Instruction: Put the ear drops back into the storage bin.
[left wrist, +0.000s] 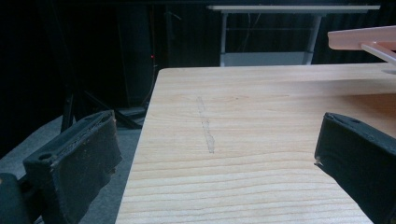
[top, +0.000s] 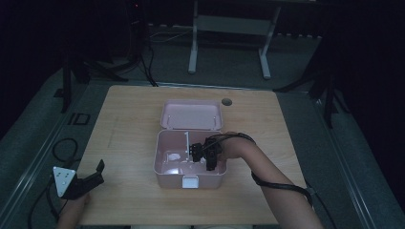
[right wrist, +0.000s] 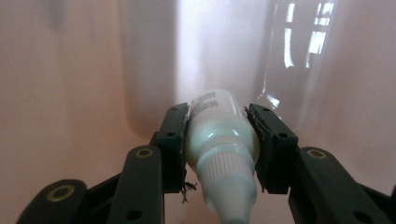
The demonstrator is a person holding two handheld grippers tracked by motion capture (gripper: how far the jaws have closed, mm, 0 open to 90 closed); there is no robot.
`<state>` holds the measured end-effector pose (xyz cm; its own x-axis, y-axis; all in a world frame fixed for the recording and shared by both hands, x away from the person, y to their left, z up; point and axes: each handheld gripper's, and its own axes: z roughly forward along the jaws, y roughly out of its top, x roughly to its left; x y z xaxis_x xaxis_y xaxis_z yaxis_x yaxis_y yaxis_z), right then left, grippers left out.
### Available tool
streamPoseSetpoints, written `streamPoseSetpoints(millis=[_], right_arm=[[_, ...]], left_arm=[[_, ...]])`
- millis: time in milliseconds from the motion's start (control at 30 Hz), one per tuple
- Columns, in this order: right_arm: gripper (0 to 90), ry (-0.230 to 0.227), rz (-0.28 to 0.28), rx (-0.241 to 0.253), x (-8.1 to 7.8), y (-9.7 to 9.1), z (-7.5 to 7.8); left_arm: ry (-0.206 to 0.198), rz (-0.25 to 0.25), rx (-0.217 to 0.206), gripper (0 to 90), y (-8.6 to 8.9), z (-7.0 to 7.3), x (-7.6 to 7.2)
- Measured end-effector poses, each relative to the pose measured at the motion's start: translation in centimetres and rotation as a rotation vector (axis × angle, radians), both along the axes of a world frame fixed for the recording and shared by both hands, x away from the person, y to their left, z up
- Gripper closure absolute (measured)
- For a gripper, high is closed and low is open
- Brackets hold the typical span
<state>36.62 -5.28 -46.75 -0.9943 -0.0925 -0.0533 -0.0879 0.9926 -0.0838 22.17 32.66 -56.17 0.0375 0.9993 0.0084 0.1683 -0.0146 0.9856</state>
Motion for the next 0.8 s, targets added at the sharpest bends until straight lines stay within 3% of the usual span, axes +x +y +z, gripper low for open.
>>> streamPoseSetpoints(millis=[267, 567, 800], right_arm=[[59.6, 0.001, -0.055, -0.01, 0.9, 0.3, -1.1], [59.6, 0.005, -0.054, -0.052, 1.1, 0.7, -2.4], [59.5, 0.013, -0.062, -0.053, 1.3, 0.6, -2.8]], left_arm=[[0.0, 0.0, 0.001, 0.3, 0.0, 0.0, 0.0], [0.001, -0.003, 0.006, 0.3, -0.1, 0.0, 0.0], [0.001, -0.005, 0.011, 0.3, -0.1, 0.0, 0.0]])
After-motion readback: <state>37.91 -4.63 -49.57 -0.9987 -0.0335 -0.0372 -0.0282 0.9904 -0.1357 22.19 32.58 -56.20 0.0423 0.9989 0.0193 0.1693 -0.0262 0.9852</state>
